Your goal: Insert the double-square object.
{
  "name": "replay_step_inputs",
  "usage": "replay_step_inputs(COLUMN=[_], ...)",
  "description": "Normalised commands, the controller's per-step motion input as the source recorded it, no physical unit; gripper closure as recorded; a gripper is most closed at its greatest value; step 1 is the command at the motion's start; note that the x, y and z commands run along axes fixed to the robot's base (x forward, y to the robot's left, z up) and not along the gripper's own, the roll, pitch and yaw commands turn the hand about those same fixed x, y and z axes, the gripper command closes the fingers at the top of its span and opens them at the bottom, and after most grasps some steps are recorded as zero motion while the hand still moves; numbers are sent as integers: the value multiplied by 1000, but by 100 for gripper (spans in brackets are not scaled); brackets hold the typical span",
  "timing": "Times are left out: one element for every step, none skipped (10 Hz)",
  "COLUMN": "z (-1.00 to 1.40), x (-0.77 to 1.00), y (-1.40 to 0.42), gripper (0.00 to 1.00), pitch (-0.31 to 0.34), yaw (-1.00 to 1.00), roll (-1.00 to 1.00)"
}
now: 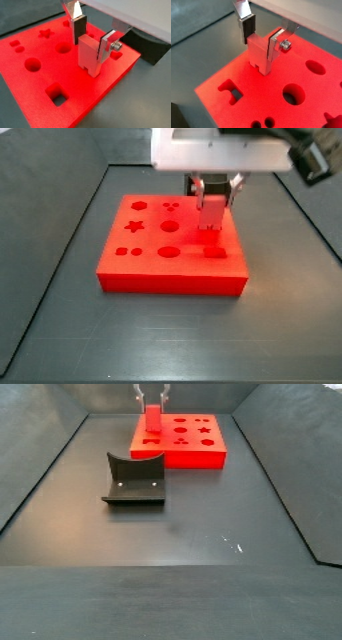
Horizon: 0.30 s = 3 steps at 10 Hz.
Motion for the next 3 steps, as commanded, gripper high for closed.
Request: replay_step_inputs(z=[-623, -211, 0], x=[0, 0, 0], y=[-14, 0, 0], gripper=[100, 100, 100], pitch=[0, 0, 0], yaw=[17, 0, 0], roll=[171, 69, 0])
